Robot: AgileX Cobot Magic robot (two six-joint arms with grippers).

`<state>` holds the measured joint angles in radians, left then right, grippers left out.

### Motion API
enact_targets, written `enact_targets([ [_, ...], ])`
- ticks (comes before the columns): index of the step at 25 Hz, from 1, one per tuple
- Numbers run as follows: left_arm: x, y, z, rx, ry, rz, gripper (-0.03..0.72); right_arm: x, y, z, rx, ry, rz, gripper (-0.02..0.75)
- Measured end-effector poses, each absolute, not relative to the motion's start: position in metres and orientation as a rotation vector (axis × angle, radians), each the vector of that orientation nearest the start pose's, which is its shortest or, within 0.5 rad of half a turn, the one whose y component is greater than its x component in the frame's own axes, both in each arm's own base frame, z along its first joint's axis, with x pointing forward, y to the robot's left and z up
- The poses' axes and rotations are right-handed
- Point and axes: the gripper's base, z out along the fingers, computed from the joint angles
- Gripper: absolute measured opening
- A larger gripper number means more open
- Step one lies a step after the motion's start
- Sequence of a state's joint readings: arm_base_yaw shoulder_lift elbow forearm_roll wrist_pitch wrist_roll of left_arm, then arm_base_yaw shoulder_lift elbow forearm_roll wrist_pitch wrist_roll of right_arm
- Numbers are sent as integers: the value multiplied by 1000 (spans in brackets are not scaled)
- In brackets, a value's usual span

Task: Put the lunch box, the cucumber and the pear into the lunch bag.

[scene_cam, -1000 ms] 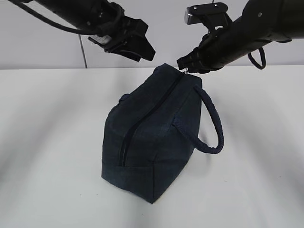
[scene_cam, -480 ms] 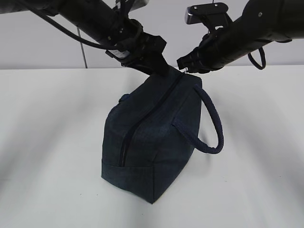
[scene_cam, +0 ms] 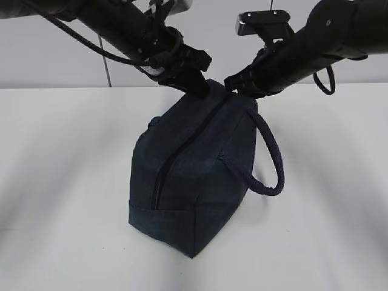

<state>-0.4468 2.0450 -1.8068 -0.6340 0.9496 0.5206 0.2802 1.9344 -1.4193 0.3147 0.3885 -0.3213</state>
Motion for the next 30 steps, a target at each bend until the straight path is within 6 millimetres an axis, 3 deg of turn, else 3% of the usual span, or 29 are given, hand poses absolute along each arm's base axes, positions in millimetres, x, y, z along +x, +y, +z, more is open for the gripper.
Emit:
enact_targets([
  [9, 387, -232, 292, 936, 2353, -700, 15, 430, 117, 187, -291, 2452, 324, 6],
  [18, 387, -231, 292, 949, 2355, -682, 21, 433, 118, 184, -265, 2462, 400, 23],
  [20, 384, -229, 294, 968, 2365, -680, 66, 434, 119, 189, -320, 2464, 414, 103],
  [25, 381, -226, 307, 970, 2338, -673, 278, 438, 123, 222, -461, 2426, 446, 418],
  [30, 379, -220, 303, 1002, 2403, -603, 326, 432, 126, 261, -547, 2384, 484, 480],
])
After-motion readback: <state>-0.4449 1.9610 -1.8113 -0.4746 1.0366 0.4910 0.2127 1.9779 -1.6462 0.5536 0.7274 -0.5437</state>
